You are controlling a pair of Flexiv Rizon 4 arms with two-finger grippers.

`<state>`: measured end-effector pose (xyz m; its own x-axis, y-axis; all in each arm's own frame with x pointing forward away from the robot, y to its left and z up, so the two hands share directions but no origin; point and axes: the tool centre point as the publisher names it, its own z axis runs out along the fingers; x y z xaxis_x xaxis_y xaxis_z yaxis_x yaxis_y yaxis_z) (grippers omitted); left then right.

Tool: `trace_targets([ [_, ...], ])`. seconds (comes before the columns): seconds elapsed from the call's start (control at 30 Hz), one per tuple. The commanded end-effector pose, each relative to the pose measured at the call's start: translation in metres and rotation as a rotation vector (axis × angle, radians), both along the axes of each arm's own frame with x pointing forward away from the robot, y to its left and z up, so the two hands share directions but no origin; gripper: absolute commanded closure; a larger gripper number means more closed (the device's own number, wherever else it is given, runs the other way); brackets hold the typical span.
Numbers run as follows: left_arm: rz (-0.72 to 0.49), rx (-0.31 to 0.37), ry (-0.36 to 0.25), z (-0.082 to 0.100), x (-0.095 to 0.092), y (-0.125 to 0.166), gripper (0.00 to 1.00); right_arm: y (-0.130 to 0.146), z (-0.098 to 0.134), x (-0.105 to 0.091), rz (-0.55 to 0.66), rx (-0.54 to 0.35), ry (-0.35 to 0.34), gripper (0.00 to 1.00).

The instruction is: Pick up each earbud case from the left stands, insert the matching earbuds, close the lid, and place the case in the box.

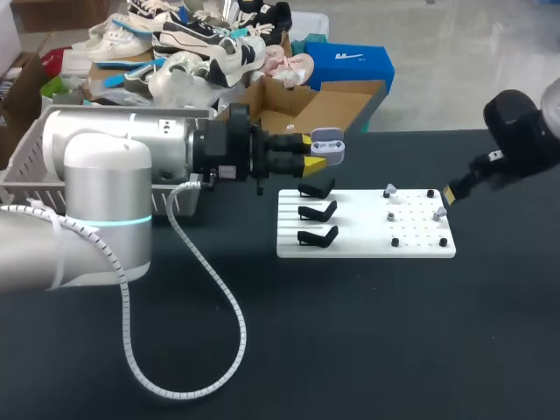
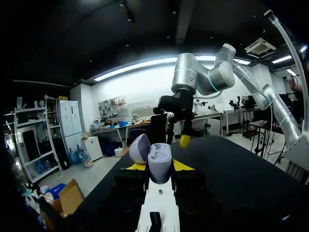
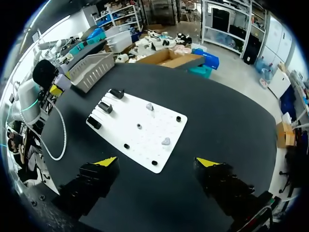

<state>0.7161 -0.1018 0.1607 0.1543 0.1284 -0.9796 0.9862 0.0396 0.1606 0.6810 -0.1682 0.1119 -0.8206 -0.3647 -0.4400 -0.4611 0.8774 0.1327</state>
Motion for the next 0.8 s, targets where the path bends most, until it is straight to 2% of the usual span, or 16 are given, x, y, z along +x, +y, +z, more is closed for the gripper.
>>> trace_targets([
  [0.03,0.004,-0.003,-0.002,-0.001,-0.001,0.000,1.00,0.000,-0.012,-0.001,-0.015,-0.041,-0.016,0.00],
  [0.2,0.004,-0.003,-0.002,-0.001,-0.001,0.000,1.00,0.001,-0.027,-0.003,0.013,-0.062,-0.019,0.00],
  [0.3,0.004,-0.003,-0.002,-0.001,-0.001,0.000,1.00,0.003,-0.033,-0.004,0.011,-0.115,-0.021,0.00],
  [0.4,0.004,-0.003,-0.002,-0.001,-0.001,0.000,1.00,0.002,-0.037,-0.003,0.028,-0.129,-0.041,0.00],
  [0.57,0.004,-0.003,-0.002,-0.001,-0.001,0.000,1.00,0.003,-0.045,0.006,0.030,-0.153,-0.023,0.00],
  [0.8,0.004,-0.003,-0.002,-0.001,-0.001,0.000,1.00,0.015,-0.055,0.022,-0.051,-0.251,-0.004,0.00],
])
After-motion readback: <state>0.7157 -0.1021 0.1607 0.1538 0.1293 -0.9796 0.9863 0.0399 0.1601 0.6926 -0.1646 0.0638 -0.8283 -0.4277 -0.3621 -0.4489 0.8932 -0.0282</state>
